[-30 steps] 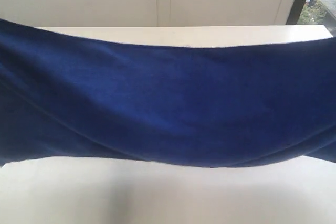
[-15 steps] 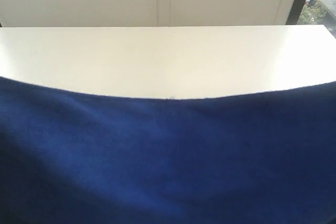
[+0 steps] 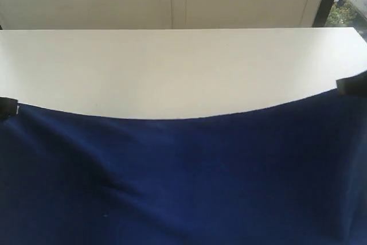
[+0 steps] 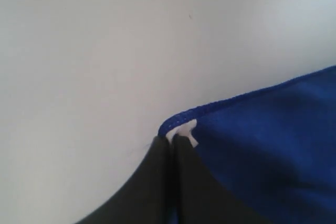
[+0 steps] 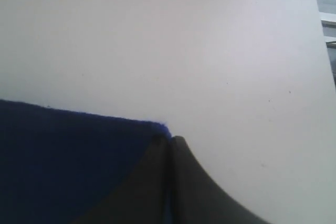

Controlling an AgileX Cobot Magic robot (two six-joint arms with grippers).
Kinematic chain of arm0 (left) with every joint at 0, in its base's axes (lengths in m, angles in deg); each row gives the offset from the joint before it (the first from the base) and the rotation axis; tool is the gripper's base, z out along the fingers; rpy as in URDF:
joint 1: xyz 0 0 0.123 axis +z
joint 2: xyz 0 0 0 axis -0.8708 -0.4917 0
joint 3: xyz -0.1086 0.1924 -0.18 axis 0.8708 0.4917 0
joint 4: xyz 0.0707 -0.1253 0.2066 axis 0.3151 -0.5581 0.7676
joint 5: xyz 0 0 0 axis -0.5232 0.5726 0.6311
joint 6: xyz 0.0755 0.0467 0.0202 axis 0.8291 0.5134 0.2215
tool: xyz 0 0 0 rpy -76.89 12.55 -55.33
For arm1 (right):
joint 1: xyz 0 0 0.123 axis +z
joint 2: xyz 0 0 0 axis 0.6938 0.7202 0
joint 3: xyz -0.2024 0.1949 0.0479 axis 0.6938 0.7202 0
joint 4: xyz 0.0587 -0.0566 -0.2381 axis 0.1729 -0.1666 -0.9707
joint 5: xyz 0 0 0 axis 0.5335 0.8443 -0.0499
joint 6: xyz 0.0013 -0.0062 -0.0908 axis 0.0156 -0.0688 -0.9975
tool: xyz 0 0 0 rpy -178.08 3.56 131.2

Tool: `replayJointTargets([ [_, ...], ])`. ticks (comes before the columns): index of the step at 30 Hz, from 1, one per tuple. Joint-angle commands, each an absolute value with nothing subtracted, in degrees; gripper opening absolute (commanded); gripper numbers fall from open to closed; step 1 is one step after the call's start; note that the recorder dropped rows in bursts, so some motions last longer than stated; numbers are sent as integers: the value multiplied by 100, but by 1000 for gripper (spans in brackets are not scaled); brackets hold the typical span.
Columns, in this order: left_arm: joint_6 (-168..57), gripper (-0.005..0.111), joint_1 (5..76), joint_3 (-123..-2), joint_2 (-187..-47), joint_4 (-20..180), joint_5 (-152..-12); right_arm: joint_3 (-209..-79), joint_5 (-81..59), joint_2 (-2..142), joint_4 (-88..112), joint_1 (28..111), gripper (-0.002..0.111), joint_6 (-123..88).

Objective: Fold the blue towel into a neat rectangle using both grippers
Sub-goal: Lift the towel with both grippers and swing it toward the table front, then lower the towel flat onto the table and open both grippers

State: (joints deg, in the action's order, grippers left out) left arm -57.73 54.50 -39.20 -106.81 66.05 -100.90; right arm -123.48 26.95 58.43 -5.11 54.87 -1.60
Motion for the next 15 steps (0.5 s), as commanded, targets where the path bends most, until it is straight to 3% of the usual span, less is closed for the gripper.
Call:
replayJointTargets([
  [1,-5764,0,5468,-3886,-11424,6476,-9327,-12315,1760,6520,-710,5484,0,89],
  [15,-5788,0,5468,-4158,-12897,6453,-7557,-12535,838,8013,-2362,5351,0,1712],
])
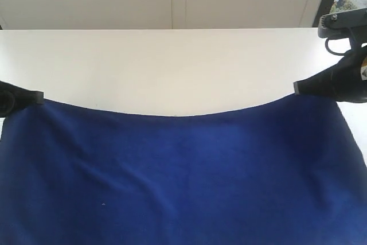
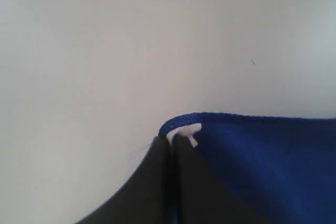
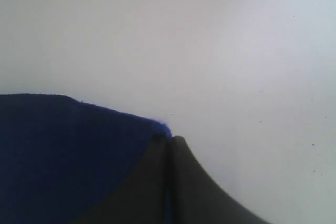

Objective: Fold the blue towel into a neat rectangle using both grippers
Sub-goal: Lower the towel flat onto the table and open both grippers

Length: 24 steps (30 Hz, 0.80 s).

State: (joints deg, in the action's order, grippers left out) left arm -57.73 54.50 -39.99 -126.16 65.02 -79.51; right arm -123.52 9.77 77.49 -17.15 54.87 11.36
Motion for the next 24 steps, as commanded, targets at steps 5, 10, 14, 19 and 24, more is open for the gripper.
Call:
replayJointTargets([
  [5,-5940,0,5468,-4497,-13363,6453,-7392,-12884,684,8474,-2526,5120,0,1857],
  [10,-5940,0,5468,-4840,-13821,6453,-7328,-13134,492,8922,-2526,4903,0,1870],
  [14,-6046,0,5468,-5235,-14188,6453,-7411,-13377,434,9211,-2526,4787,0,1936],
  [19,-6046,0,5468,-5792,-14621,6453,-7723,-13679,297,9580,-2537,4657,0,1951],
  [24,-6046,0,5468,-6205,-15055,6453,-7737,-14032,286,9967,-2547,4554,0,1960],
])
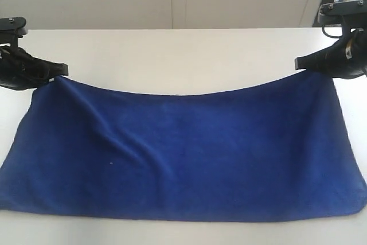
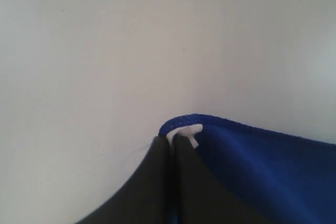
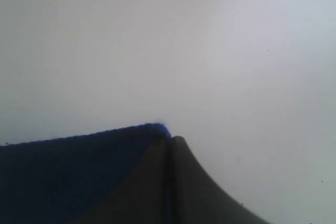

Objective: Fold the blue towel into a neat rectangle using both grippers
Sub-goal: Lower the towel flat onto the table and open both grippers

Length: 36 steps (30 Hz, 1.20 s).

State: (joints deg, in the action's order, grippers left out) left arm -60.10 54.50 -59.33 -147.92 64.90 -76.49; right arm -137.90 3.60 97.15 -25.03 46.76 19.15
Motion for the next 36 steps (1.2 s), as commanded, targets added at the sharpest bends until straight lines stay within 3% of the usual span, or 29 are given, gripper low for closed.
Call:
replayJointTargets([
  [1,-6046,0,5468,-6268,-15117,6453,-7737,-14107,286,10046,-2547,4538,0,1960],
  [12,-6175,0,5468,-7000,-15729,6453,-7900,-14838,298,10758,-2547,4389,0,1960],
  [30,-6140,1,5468,-7154,-16069,6453,-7722,-15008,175,11067,-2547,4389,1,1921],
  [33,-6062,12,5468,-7154,-16069,6453,-7722,-15008,175,11067,-2547,4389,8,1921],
  [36,-5993,33,5468,-7154,-16069,6453,-7703,-15008,175,11067,-2547,4389,21,1921],
])
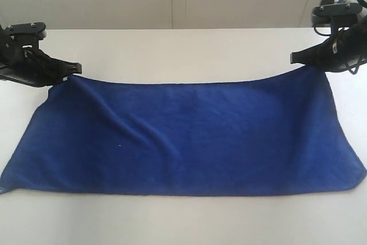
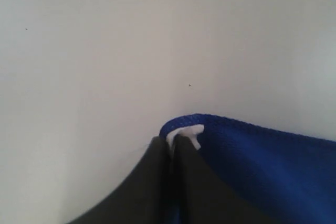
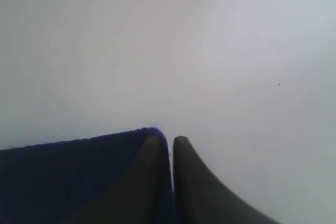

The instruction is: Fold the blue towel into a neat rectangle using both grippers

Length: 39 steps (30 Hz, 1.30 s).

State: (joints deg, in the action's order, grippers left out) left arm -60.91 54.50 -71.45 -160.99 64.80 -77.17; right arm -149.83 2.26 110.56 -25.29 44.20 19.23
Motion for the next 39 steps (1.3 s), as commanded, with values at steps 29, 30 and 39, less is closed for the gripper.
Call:
replayJointTargets([
  [29,-4904,0,5468,-7492,-15963,6493,-9376,-15921,2260,11196,-20,4389,0,-398],
  [30,-4904,0,5468,-7492,-16067,6477,-9376,-16014,2250,11353,-20,4393,0,-418],
  [39,-4904,0,5468,-7492,-16381,6421,-9646,-16134,2024,11909,-43,4393,0,-423],
])
